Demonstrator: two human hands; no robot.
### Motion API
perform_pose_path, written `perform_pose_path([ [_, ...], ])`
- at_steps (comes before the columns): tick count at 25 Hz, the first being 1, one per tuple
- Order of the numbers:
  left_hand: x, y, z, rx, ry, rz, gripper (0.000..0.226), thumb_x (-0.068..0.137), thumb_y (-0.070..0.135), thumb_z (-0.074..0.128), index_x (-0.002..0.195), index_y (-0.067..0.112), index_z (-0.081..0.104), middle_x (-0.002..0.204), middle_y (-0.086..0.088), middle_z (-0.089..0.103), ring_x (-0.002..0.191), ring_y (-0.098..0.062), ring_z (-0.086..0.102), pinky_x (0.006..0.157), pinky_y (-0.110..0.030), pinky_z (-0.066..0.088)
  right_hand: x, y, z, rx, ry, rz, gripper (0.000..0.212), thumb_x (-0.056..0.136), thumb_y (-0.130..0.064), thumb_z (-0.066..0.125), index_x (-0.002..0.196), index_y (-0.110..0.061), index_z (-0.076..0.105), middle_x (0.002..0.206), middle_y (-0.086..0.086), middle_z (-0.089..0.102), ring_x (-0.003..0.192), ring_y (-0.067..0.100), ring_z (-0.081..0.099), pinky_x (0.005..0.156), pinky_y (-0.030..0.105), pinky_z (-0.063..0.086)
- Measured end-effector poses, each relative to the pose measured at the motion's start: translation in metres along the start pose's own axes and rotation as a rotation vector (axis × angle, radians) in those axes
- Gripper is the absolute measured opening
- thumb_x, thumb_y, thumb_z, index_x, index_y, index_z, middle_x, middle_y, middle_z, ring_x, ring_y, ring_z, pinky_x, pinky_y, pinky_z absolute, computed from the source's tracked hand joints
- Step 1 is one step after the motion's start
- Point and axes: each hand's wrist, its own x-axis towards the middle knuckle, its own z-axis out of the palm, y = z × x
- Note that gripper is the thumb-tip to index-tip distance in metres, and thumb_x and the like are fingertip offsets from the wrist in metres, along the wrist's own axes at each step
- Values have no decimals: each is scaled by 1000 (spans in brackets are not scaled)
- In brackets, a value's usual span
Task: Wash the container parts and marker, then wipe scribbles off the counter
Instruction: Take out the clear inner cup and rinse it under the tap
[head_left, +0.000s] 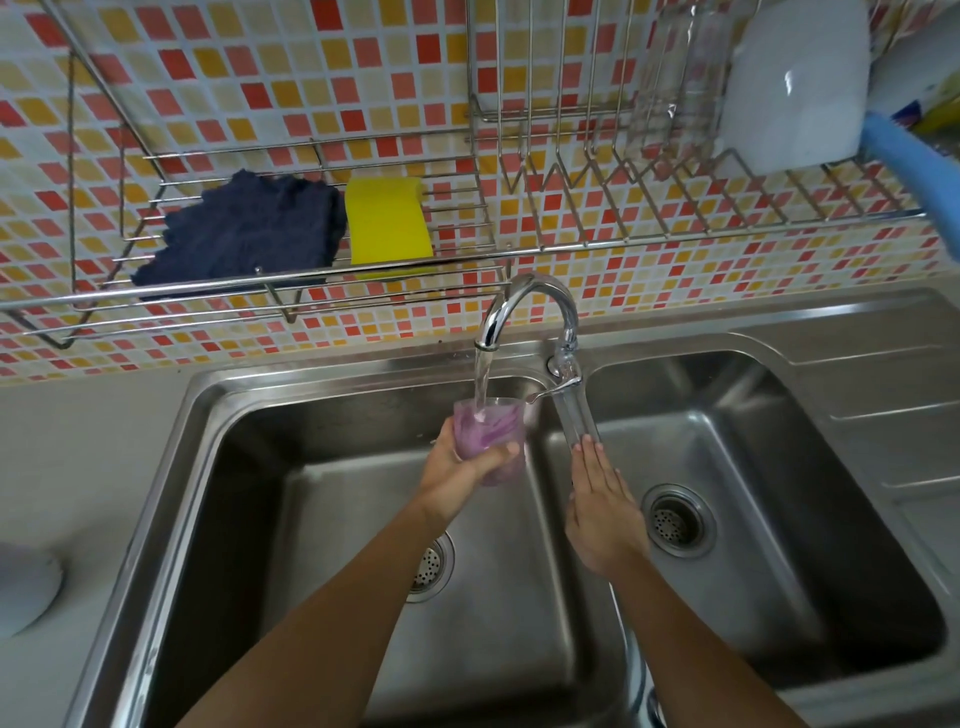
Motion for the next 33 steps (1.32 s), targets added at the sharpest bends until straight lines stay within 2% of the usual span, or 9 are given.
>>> perform_pose_path([
  [6,-8,5,-10,117,-9,67,67,68,-8,75,124,14,45,112,-5,57,92,-13,60,60,-12,53,-1,0,-1,15,-8,0,78,74,-33,-9,147,-8,-3,151,1,-15,142,16,-11,114,31,-1],
  [9,-7,2,-21,237,26,82,73,61,-4,82,120,18,46,112,-2,56,98,-14,57,61,-8,50,0,1,1,15,-1,0,77,75,-34,-6,147,-8,-1,155,3,-10,142,15,-11,114,31,0],
  [13,-6,-1,-24,353,45,100,81,52,8,90,120,22,48,112,4,58,100,-9,58,68,-9,50,0,2,3,20,27,-2,76,76,-33,-2,147,-7,3,157,6,-1,142,15,-8,113,31,1],
  [17,-12,-1,-21,390,14,105,81,53,4,89,120,23,47,110,8,57,100,-6,56,70,-11,50,1,2,4,27,20,-8,76,77,-33,-2,147,-7,2,157,6,-2,142,15,-8,113,31,2],
  [19,-14,-2,-23,379,31,109,80,54,2,88,119,24,48,108,11,56,97,-5,56,67,-8,51,-1,0,4,80,50,-12,70,83,-33,4,148,-8,10,157,5,5,144,16,0,115,32,7],
  [22,-13,0,-26,376,50,132,80,52,4,89,118,26,49,112,6,58,101,-9,58,71,-9,51,4,-1,-10,388,169,134,47,95,-21,34,142,-12,36,151,6,33,135,22,37,106,36,36],
  [25,-10,2,-29,406,37,127,83,49,10,91,117,29,49,116,4,57,106,-12,57,80,-20,50,38,-2,-35,448,299,118,44,91,-6,46,135,-6,44,144,12,41,130,28,42,106,35,35],
  [29,-12,5,-27,413,47,134,83,50,10,91,119,28,48,116,6,57,104,-10,57,77,-16,50,92,-12,-65,136,30,-151,57,86,-4,51,140,-17,36,146,7,36,134,25,35,106,40,40],
  [33,-13,9,-26,426,42,143,83,51,11,91,120,29,48,114,8,57,104,-9,57,79,-18,51,111,-23,-67,-81,-130,-190,37,88,-15,57,123,-9,49,129,12,49,120,27,46,94,41,47],
])
